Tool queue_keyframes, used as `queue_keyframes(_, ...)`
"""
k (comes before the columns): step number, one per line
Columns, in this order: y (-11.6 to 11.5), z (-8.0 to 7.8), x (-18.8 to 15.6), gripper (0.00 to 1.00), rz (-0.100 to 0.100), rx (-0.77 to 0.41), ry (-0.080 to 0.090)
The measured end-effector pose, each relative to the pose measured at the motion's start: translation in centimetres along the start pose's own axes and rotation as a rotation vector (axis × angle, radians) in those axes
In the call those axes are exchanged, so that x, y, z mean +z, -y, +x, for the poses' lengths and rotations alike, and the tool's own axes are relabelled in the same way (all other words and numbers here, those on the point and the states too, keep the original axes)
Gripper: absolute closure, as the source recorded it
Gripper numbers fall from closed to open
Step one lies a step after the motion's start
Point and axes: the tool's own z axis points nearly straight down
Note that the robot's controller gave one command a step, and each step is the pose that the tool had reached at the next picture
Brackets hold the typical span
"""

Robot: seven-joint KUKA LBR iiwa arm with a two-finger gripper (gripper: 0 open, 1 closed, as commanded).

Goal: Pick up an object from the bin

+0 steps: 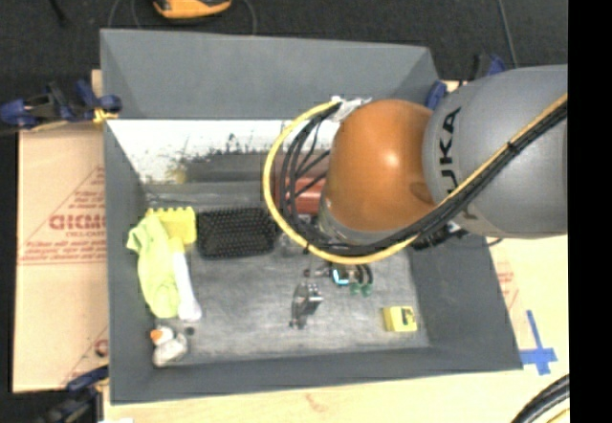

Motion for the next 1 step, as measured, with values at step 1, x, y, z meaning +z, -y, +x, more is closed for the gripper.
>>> queue_keyframes(1, 0.04, -0.18, -0.43, 0.0, -0.001, 0.003, 0.008)
